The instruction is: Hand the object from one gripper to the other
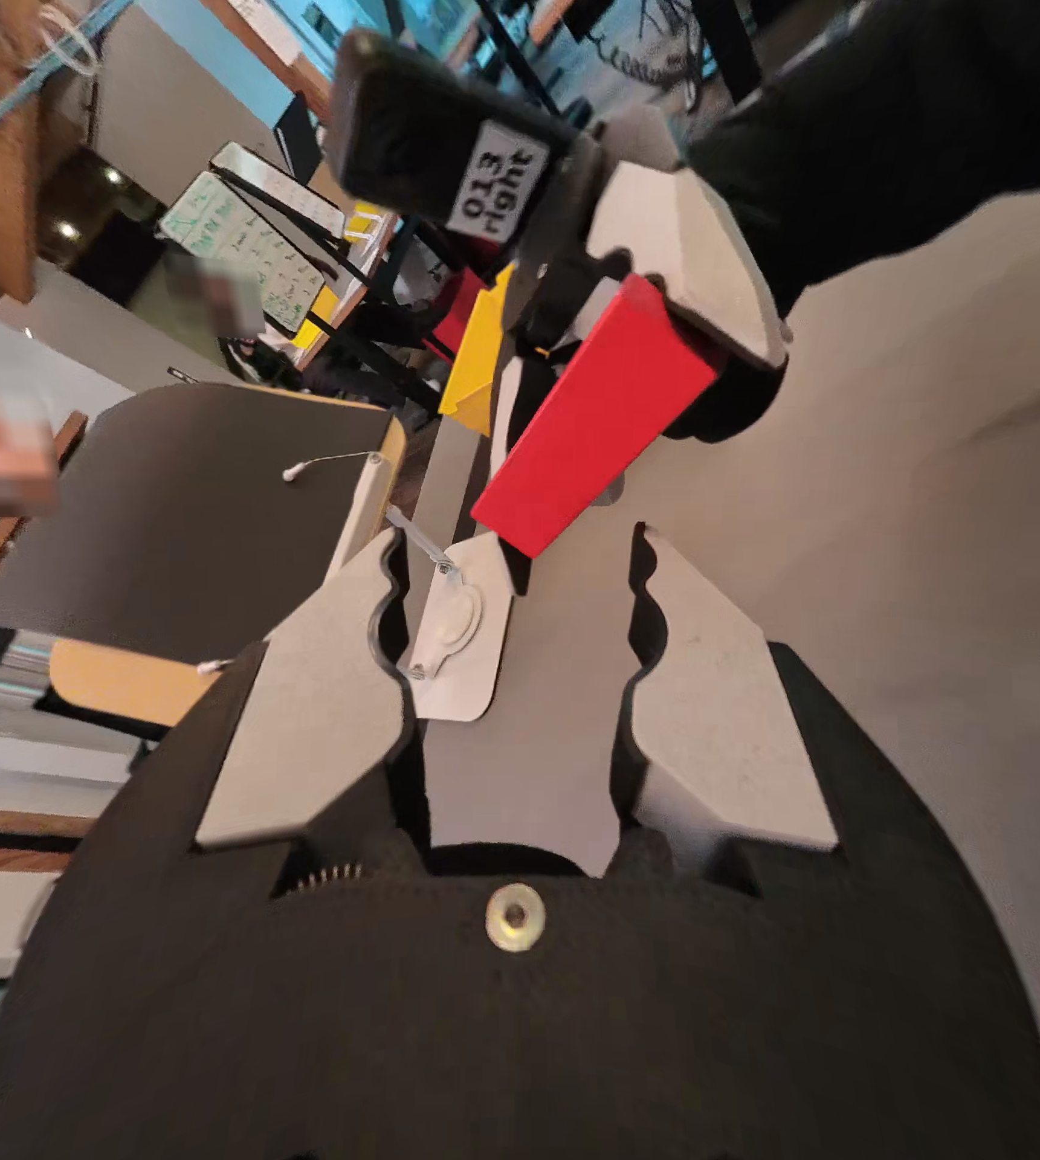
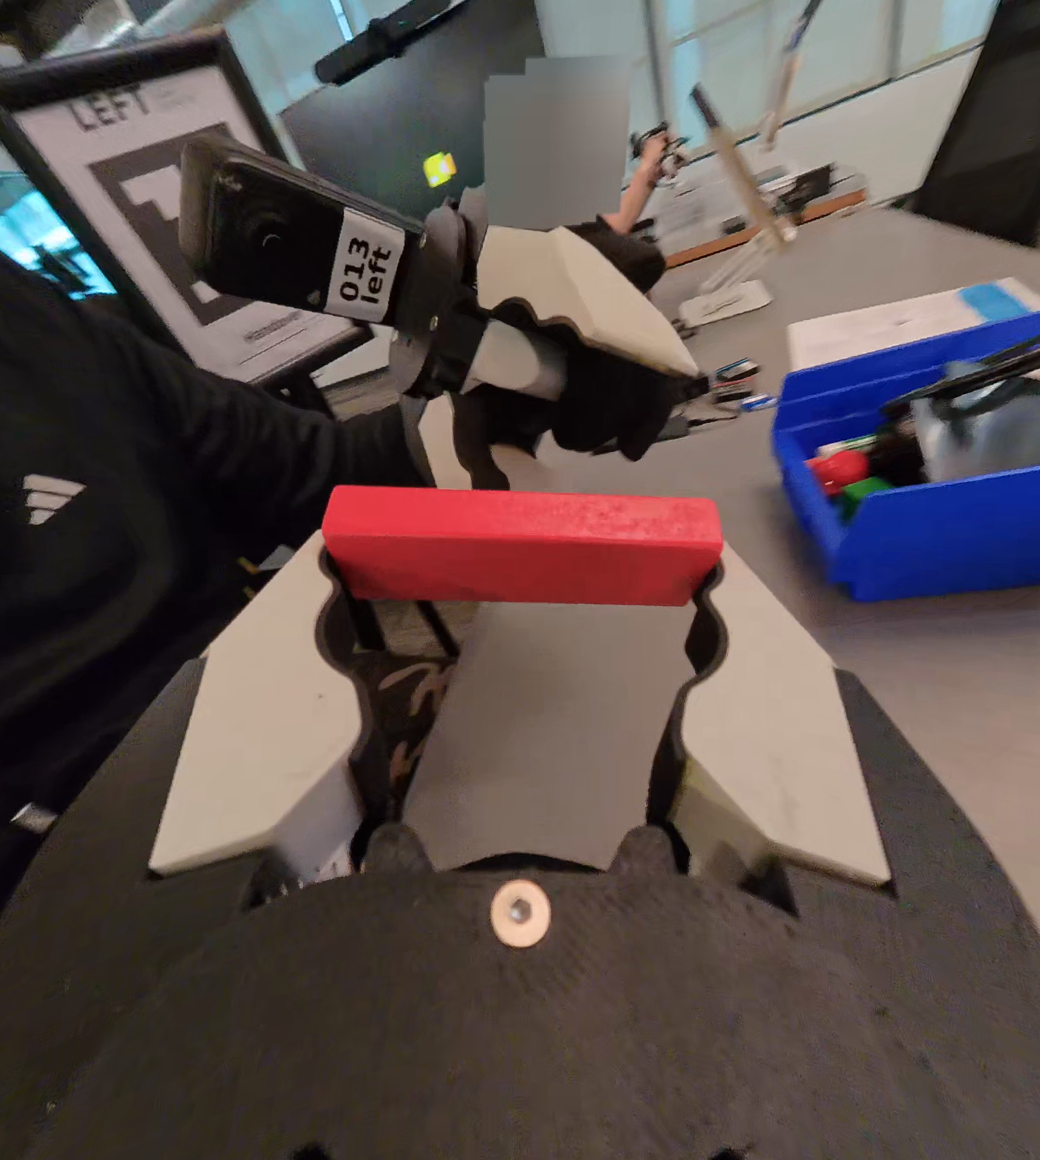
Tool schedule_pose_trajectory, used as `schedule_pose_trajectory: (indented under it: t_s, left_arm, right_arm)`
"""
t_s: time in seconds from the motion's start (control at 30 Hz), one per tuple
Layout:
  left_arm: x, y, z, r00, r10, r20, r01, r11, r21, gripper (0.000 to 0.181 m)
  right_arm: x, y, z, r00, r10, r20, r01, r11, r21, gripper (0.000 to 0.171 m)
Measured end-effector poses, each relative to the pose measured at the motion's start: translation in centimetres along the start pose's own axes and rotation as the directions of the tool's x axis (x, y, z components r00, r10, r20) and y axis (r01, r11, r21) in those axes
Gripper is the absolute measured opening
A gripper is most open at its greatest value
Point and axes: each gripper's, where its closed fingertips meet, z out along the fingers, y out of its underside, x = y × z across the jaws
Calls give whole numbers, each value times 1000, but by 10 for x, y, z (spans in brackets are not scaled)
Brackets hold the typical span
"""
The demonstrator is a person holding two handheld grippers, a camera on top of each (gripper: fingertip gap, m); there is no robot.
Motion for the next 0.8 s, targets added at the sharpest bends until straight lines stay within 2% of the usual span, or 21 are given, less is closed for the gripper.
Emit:
schedule_pose_trajectory:
  t_s: [0.23, 0.37, 0.43, 0.53, 0.63, 0.8]
  left_arm:
    - [34, -5, 14, 991, 101, -88, -104, 994, -24, 55]
    - [47, -7, 17, 984, 116, -136, -120, 993, -21, 39]
    - [48, -7, 17, 983, 118, -141, -123, 992, -24, 38]
    - [47, -3, 18, 984, 116, -138, -122, 992, -39, 37]
    - [45, -1, 17, 987, 51, -152, -60, 997, -51, 36]
    - [31, 3, 14, 963, -195, -185, 195, 981, -17, 34]
  right_arm:
    - [-28, 23, 6, 979, 65, 193, -51, 996, -75, 108]
    - [-33, 25, 6, 972, 76, 222, -58, 995, -86, 108]
    - [-32, 27, 6, 971, 82, 224, -64, 994, -87, 108]
    - [-29, 24, 8, 974, 76, 211, -65, 996, -62, 109]
    - [-21, 10, 7, 989, 17, 145, -17, 1000, -1, 113]
    - [-2, 2, -5, 990, -136, -45, 135, 991, -23, 108]
